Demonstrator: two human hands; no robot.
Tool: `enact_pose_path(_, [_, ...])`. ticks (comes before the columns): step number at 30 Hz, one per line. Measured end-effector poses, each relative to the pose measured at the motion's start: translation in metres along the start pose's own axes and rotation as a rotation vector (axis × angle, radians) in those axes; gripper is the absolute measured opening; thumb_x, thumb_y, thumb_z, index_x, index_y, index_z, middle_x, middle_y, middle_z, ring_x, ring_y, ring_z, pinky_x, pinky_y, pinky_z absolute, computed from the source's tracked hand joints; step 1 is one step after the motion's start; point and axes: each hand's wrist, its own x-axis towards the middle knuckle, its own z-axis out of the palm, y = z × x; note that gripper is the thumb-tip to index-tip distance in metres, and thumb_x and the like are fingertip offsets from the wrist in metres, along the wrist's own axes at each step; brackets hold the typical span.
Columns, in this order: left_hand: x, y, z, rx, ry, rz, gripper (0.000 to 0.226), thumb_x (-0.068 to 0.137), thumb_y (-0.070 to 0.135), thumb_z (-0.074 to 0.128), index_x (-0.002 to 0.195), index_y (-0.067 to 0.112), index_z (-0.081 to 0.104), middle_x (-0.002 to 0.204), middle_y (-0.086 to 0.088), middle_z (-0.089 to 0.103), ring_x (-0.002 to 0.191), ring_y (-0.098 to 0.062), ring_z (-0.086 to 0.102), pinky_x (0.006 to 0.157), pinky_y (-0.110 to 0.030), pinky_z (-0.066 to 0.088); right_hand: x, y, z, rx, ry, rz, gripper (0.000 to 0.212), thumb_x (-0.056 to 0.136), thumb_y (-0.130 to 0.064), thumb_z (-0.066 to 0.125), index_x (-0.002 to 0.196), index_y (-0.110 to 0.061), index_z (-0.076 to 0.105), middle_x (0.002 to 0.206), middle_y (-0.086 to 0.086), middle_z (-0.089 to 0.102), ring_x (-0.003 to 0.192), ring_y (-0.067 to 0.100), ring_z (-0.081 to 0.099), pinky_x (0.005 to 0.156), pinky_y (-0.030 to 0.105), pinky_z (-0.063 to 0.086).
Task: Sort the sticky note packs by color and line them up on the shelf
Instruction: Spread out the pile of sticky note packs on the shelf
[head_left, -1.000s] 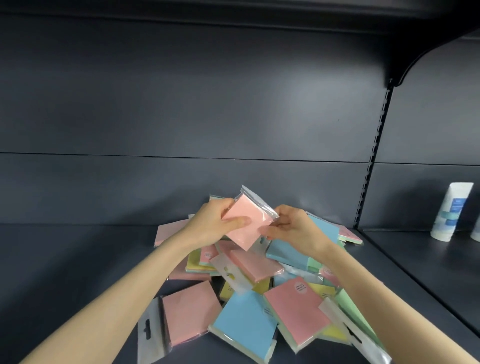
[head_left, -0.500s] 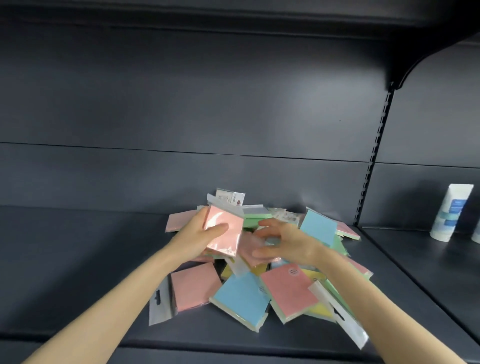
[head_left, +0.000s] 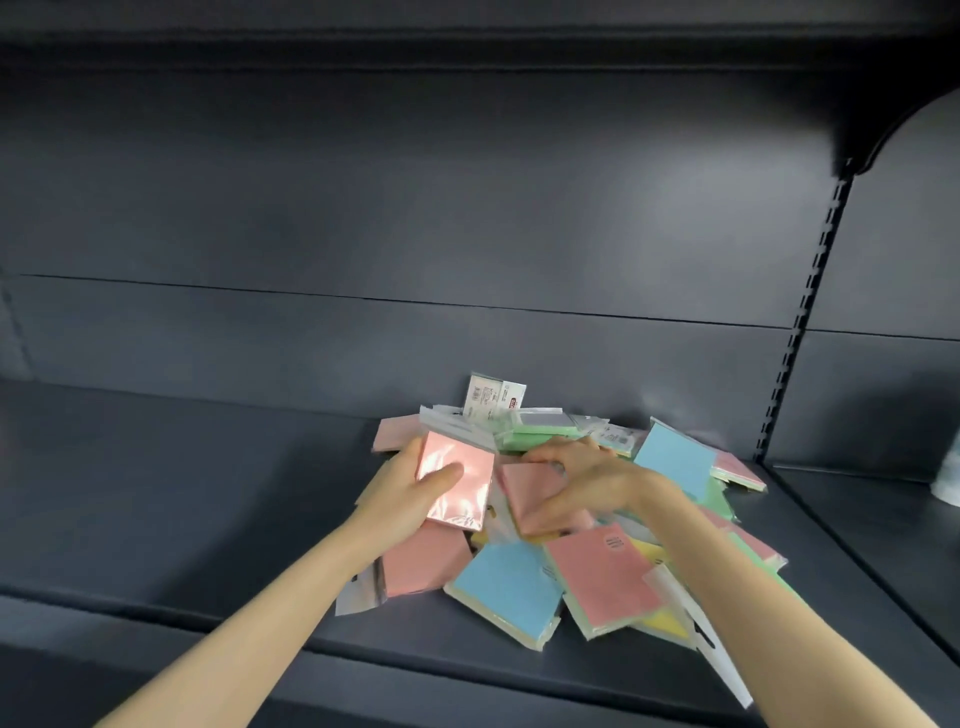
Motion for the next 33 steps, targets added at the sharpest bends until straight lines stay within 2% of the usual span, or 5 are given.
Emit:
enact_pose_path(8, [-0.005, 0.006, -0.003, -0.133, 0.148, 0.071, 0.03, 0.097, 0.023, 0.048, 0.126, 0.033, 0.047, 0.121, 0.017, 0.058, 0.113, -0.001, 0.054, 0.092, -0.022, 0.044, 0.008, -0.002, 0.002, 0.265, 0.439, -0.147, 0.047, 0.051, -0.053, 0.082, 0.079, -0.041, 0.047, 0.09, -0.008, 0.056, 0.098, 0.016, 0.04, 0.095, 0.031, 0.02])
enact_pose_path(11, [-0.007, 0.011, -0.008, -0.171, 0.241, 0.095, 0.024, 0.098, 0.02, 0.047, 0.118, 0.033, 0.047, 0.109, 0.022, 0.057, 0.1, 0.003, 0.056, 0.072, -0.01, 0.045, 0.01, -0.004, -0.002, 0.345, 0.575, -0.166, 0.037, 0.065, -0.041, 0.083, 0.068, -0.034, 0.047, 0.075, -0.01, 0.057, 0.09, 0.02, 0.052, 0.095, 0.034, 0.024])
enact_pose_path(18, [-0.009, 0.008, -0.043, -0.038, 0.351, 0.179, 0.022, 0.096, 0.021, 0.052, 0.116, 0.022, 0.045, 0.107, 0.014, 0.059, 0.096, -0.008, 0.059, 0.067, -0.026, 0.05, 0.007, -0.038, -0.015, 0.508, 0.673, -0.24, 0.026, 0.084, -0.027, 0.07, 0.087, -0.012, 0.049, 0.089, 0.013, 0.066, 0.083, 0.025, 0.055, 0.082, 0.039, 0.044])
enact_pose_path(25, [-0.021, 0.0, -0.12, 0.033, 0.438, 0.247, 0.019, 0.099, 0.033, 0.042, 0.108, 0.017, 0.047, 0.087, -0.014, 0.062, 0.056, -0.021, 0.047, 0.051, -0.03, 0.041, 0.019, -0.128, 0.002, 0.556, 0.682, -0.321, 0.016, 0.09, -0.025, 0.061, 0.099, -0.021, 0.048, 0.096, 0.0, 0.068, 0.093, 0.026, 0.061, 0.08, 0.039, 0.049])
enact_pose_path(33, [-0.058, -0.061, -0.268, 0.249, 0.451, 0.251, 0.02, 0.097, 0.03, 0.047, 0.112, 0.018, 0.049, 0.098, 0.012, 0.063, 0.088, -0.009, 0.061, 0.068, -0.027, 0.051, 0.057, -0.267, 0.074, 0.672, 0.633, -0.336, 0.016, 0.091, -0.024, 0.06, 0.102, -0.022, 0.048, 0.102, 0.001, 0.067, 0.097, 0.023, 0.062, 0.081, 0.04, 0.052])
